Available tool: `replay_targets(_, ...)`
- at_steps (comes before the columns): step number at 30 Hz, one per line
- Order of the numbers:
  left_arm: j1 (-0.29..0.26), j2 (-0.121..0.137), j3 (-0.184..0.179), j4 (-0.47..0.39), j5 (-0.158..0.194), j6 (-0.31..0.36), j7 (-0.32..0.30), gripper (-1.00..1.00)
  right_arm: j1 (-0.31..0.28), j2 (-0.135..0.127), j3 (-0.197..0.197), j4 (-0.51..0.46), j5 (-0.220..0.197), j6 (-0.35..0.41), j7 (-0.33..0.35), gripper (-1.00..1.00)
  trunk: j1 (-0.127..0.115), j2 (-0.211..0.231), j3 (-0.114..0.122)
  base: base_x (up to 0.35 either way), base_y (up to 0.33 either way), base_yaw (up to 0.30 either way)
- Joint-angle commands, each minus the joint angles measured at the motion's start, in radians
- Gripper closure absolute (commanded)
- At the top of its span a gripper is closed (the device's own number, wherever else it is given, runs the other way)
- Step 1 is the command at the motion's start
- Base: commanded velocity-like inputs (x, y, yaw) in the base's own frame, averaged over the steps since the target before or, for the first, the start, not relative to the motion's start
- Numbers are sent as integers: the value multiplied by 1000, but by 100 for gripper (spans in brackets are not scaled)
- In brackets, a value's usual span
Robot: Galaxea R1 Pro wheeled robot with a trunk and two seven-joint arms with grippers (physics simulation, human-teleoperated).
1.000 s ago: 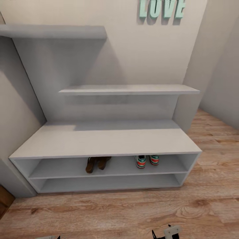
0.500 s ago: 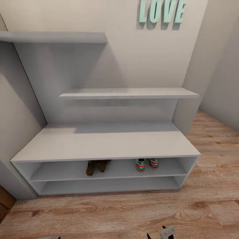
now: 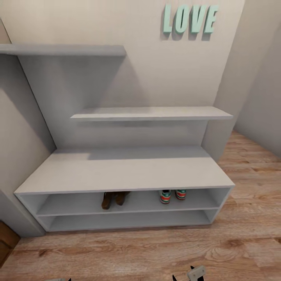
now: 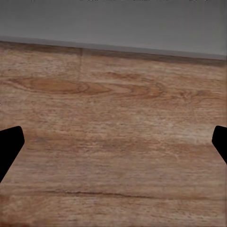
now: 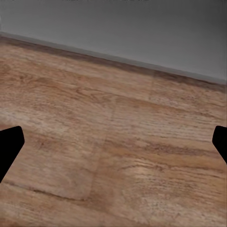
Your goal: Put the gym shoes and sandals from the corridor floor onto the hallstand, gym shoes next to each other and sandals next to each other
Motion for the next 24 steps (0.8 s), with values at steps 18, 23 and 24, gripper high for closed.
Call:
replay_targets(18,-1,0,8,5,2,0,-10,-100,-1,1,2,18,2,-1,2,-100,-69,126,56,0,0,0)
replay_targets(23,-1,0,7,5,2,0,-10,-100,-1,2,3,26,3,-1,2,-100,-88,161,71,0,0,0)
replay_targets(24,-1,0,7,5,2,0,-10,-100,-1,2,2,27,3,-1,2,-100,-92,168,74,0,0,0)
